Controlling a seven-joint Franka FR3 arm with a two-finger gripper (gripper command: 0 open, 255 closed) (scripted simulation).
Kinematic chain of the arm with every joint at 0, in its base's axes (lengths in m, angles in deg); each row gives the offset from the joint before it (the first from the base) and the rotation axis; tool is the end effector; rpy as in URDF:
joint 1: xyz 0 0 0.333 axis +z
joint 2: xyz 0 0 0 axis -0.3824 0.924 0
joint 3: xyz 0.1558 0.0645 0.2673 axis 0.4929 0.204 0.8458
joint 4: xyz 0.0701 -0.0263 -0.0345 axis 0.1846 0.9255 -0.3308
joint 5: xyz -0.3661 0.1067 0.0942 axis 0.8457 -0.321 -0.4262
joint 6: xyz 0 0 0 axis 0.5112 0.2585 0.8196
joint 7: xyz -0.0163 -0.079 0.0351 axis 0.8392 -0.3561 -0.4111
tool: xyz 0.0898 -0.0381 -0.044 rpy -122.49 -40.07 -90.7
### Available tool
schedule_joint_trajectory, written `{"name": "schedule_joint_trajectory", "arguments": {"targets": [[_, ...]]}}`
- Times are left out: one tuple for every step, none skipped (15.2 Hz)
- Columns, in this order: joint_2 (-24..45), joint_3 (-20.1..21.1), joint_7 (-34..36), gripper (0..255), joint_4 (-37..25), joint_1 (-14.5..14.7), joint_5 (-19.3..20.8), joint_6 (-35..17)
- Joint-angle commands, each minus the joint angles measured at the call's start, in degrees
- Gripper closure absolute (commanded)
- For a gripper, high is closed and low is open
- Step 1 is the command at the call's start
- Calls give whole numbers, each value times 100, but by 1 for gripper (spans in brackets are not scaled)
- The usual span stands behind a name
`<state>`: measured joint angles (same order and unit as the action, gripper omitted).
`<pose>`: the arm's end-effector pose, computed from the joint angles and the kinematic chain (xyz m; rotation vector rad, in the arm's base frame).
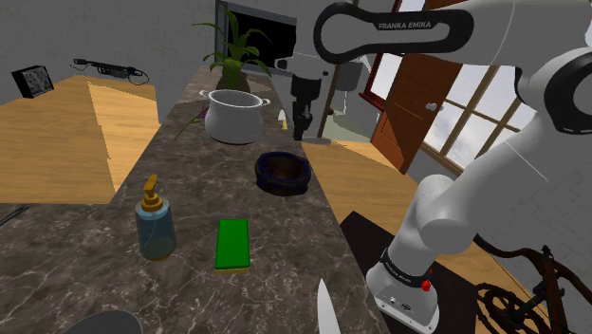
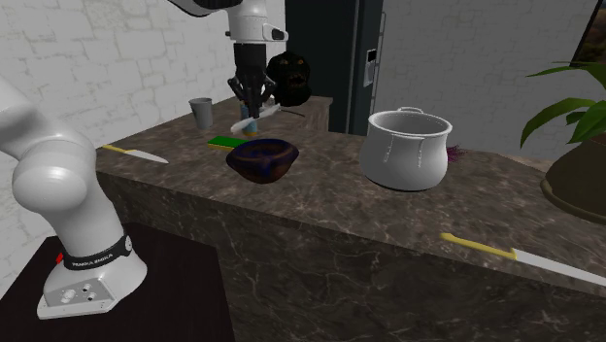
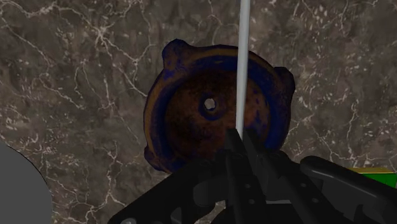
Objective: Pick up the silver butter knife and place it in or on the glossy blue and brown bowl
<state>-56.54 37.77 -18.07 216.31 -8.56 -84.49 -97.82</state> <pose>0.4105 0.0940 0.5415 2.8190 1.3398 -0.0758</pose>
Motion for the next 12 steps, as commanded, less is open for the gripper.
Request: {"name": "schedule_joint_trajectory", "arguments": {"targets": [[-13, -4, 0, 255, 160, -2, 3, -149], [-9, -4, 2, 255, 234, -2, 4, -227], [-4, -5, 4, 255, 307, -2, 4, -305], [2, -5, 6, 255, 379, -2, 5, -383], [10, -6, 8, 255, 449, -2, 6, -461], [19, -6, 10, 255, 519, -3, 7, -539], [29, -7, 13, 255, 587, -3, 8, -618], [41, -8, 15, 255, 655, -3, 9, -697], [54, -8, 17, 255, 721, -3, 10, -777], [69, -9, 19, 255, 787, -4, 11, -857], [96, -10, 22, 255, 893, -4, 13, -990], [96, -10, 22, 255, 893, -4, 13, -990]]}}
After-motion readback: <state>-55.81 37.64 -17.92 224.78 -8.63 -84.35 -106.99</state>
